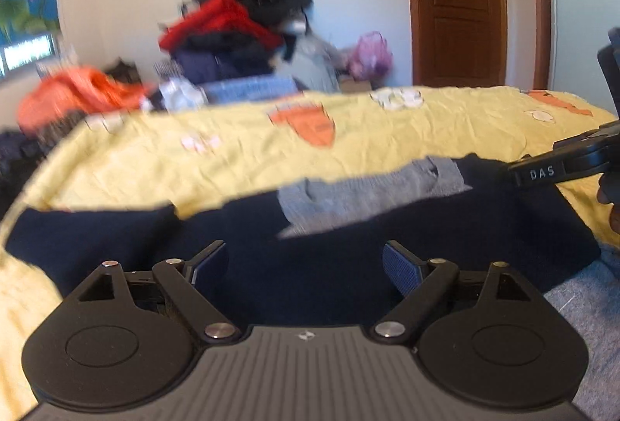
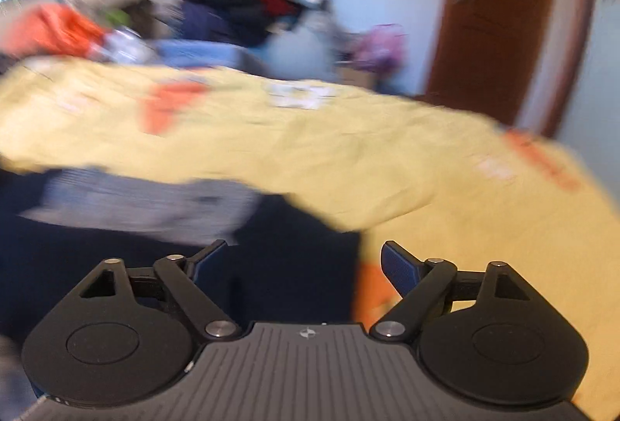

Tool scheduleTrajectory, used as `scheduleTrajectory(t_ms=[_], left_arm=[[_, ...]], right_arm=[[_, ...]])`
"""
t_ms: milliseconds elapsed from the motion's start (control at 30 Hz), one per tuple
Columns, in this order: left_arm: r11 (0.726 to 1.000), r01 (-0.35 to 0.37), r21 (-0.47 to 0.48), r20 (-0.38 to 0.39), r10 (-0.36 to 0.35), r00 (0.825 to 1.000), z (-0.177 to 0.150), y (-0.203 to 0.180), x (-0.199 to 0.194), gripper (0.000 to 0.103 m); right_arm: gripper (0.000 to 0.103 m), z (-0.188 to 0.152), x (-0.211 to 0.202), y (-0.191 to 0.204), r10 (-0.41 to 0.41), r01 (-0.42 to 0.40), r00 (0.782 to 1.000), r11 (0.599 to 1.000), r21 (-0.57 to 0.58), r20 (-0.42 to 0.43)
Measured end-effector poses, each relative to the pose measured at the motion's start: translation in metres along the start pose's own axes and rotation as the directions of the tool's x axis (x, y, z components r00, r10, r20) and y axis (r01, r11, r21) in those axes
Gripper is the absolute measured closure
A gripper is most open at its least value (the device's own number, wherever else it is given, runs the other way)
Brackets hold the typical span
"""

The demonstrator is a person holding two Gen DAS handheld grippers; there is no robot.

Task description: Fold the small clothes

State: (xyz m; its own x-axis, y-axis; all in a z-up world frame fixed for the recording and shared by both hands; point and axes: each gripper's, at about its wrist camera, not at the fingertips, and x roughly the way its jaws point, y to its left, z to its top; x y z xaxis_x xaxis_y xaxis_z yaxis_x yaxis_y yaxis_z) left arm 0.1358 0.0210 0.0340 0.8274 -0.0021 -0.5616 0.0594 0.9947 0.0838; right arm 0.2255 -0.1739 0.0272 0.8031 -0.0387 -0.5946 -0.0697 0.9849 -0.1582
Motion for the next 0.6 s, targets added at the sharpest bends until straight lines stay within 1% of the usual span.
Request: scheduleTrajectory(t_ms=[33, 100, 133, 200, 233, 267, 300, 333, 433, 467, 500, 567, 600], left_arm=[[1.000, 0.021, -0.017, -0.024, -0.021, 0.999, -0.004, 0.003, 0.006, 0.016], [0.998, 0.044, -0.050, -0.073, -0.048, 0.996, -0.016, 0.006, 0.018, 0.016], [0.996, 0.055, -0.069, -0.098, -0.061, 0.993, -0.023, 0.009, 0.024, 0.015], [0.991, 0.086, -0.105, -0.078, -0.094, 0.993, -0.029, 0.014, 0.022, 0.008], [0.990, 0.090, -0.108, -0.083, -0.099, 0.992, -0.029, 0.015, 0.023, 0.007], [0.991, 0.091, -0.098, -0.088, -0.099, 0.991, -0.028, 0.013, 0.024, 0.005], [0.992, 0.094, -0.084, -0.095, -0.102, 0.990, -0.028, 0.012, 0.025, 0.001], [0.993, 0.094, -0.072, -0.100, -0.101, 0.990, -0.027, 0.010, 0.026, 0.001], [0.991, 0.103, -0.080, -0.097, -0.111, 0.989, -0.027, 0.011, 0.026, 0.000], [0.990, 0.107, -0.087, -0.094, -0.115, 0.989, -0.026, 0.013, 0.025, 0.000], [0.990, 0.109, -0.089, -0.092, -0.117, 0.989, -0.026, 0.013, 0.024, 0.000], [0.990, 0.108, -0.087, -0.092, -0.116, 0.989, -0.025, 0.013, 0.024, 0.000], [0.990, 0.107, -0.087, -0.092, -0.115, 0.989, -0.025, 0.012, 0.025, 0.000]], right_arm=[[0.020, -0.001, 0.006, -0.005, 0.003, -0.003, 1.000, 1.000, 0.007, -0.009], [0.022, -0.004, 0.018, -0.021, 0.047, -0.043, 0.997, 0.997, 0.062, -0.062], [0.023, -0.007, 0.022, -0.032, 0.071, -0.064, 0.995, 0.993, 0.095, -0.074], [0.023, -0.014, 0.027, -0.053, 0.142, -0.127, 0.987, 0.977, 0.174, -0.079], [0.023, -0.017, 0.028, -0.063, 0.207, -0.185, 0.975, 0.955, 0.232, -0.075], [0.021, -0.021, 0.028, -0.072, 0.282, -0.254, 0.957, 0.923, 0.290, -0.061], [0.021, -0.024, 0.028, -0.081, 0.334, -0.308, 0.942, 0.894, 0.325, -0.026], [0.021, -0.025, 0.030, -0.088, 0.370, -0.341, 0.929, 0.870, 0.355, -0.015], [0.026, -0.029, 0.032, -0.106, 0.431, -0.396, 0.902, 0.808, 0.435, 0.021], [0.032, -0.030, 0.033, -0.109, 0.448, -0.412, 0.894, 0.791, 0.452, 0.030], [0.047, -0.031, 0.034, -0.109, 0.457, -0.419, 0.889, 0.786, 0.454, 0.029], [0.062, -0.029, 0.036, -0.105, 0.449, -0.410, 0.893, 0.806, 0.428, 0.010], [0.063, -0.028, 0.036, -0.102, 0.441, -0.405, 0.898, 0.819, 0.406, 0.007]])
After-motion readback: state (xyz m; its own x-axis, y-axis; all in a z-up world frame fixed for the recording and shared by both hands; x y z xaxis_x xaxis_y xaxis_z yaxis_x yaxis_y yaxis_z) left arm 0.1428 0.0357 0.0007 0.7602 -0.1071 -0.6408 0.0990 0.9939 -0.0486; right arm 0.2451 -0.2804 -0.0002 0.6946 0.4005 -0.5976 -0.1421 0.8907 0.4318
